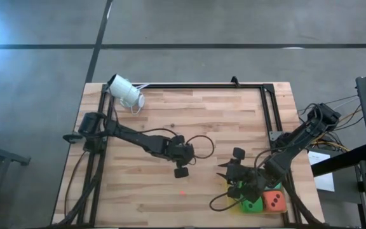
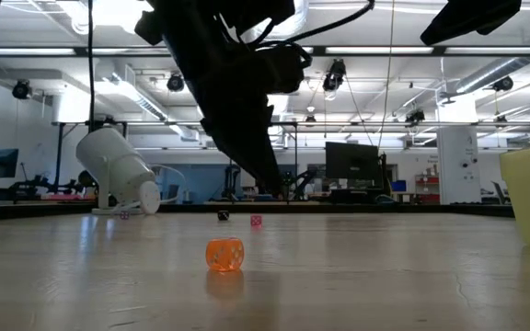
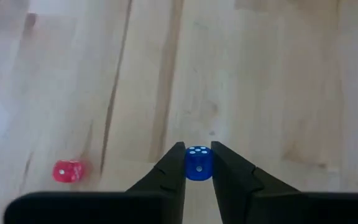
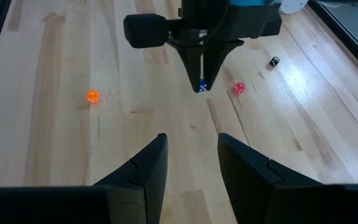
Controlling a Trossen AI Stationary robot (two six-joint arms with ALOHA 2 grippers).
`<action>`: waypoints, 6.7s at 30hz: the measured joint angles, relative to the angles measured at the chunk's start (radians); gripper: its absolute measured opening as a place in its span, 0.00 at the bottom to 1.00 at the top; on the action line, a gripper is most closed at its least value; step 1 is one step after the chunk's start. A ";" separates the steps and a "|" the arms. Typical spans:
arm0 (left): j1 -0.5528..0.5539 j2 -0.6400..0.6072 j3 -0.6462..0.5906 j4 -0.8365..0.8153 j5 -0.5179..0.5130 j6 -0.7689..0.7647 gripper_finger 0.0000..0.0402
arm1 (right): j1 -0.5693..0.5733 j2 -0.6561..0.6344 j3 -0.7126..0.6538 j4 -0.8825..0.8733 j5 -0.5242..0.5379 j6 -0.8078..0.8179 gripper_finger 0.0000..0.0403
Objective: Pick & Place Dice
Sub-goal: Put the small blue die into the yellow bin
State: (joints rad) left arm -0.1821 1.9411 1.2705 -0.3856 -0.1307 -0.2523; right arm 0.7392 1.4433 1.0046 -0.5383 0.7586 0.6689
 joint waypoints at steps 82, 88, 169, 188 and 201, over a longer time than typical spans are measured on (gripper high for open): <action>-0.401 -0.367 -0.002 -0.192 -0.402 0.035 0.00 | -0.322 0.176 -0.422 0.747 -0.433 -0.311 0.33; -0.401 -0.367 -0.002 -0.191 -0.402 0.032 0.00 | -0.325 0.164 -0.402 0.713 -0.449 -0.336 0.33; -0.401 -0.367 -0.002 -0.202 -0.401 0.009 0.01 | -0.449 0.356 -0.013 0.053 -0.664 -0.283 0.33; -0.400 -0.367 -0.002 -0.202 -0.400 0.006 0.01 | -0.449 0.364 -0.007 0.056 -0.654 -0.283 0.17; -0.400 -0.367 -0.002 -0.204 -0.400 -0.007 0.01 | -0.407 0.356 0.118 -0.067 -0.638 -0.330 0.10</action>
State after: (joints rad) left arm -0.5825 1.5745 1.2686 -0.5900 -0.5308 -0.2592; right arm 0.3323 1.7989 1.1231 -0.6052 0.1205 0.3389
